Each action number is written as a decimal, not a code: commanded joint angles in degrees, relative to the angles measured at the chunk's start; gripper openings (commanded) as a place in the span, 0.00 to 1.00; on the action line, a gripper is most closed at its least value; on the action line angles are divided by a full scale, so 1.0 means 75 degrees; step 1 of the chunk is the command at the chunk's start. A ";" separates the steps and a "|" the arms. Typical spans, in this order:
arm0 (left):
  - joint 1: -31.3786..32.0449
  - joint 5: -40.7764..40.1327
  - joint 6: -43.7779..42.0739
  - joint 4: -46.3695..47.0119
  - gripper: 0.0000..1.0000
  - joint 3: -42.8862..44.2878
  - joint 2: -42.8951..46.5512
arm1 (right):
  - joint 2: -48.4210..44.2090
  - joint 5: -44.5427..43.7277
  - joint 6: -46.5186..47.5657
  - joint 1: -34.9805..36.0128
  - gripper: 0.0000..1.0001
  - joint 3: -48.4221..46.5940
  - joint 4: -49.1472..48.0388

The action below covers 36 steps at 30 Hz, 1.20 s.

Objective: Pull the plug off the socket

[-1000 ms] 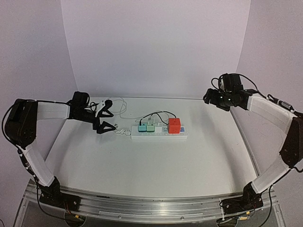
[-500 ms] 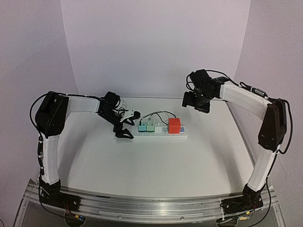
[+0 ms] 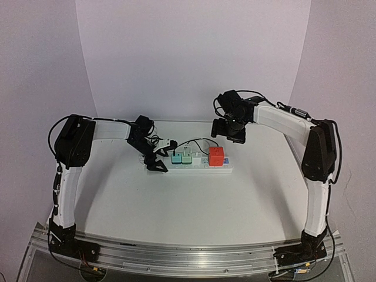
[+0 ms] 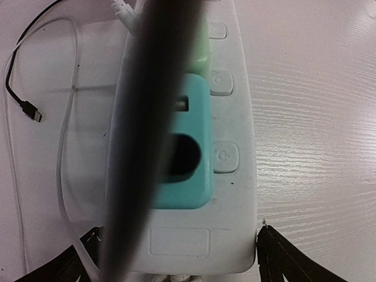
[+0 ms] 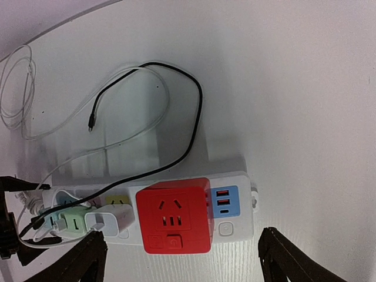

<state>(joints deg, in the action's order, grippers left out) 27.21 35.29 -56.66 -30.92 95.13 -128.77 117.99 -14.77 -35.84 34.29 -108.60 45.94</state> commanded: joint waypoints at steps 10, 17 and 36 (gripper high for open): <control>0.0087 0.0295 -0.0786 -0.0017 0.70 0.0233 -0.0309 | 0.1054 -0.0301 -0.0047 0.0315 0.81 -0.1035 0.0068; 0.0076 0.0177 -0.0828 -0.0041 0.50 0.0376 -0.0452 | 0.1307 -0.0348 0.0051 0.0315 0.83 -0.0863 0.0149; 0.0079 -0.0125 0.0274 -0.0110 0.00 0.0494 -0.0487 | 0.1648 0.0056 0.0028 0.0339 0.98 -0.0971 0.0838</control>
<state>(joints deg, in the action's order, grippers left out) 27.45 35.82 -56.84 -31.47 97.38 -130.58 127.72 -15.96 -35.95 36.48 -114.62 49.83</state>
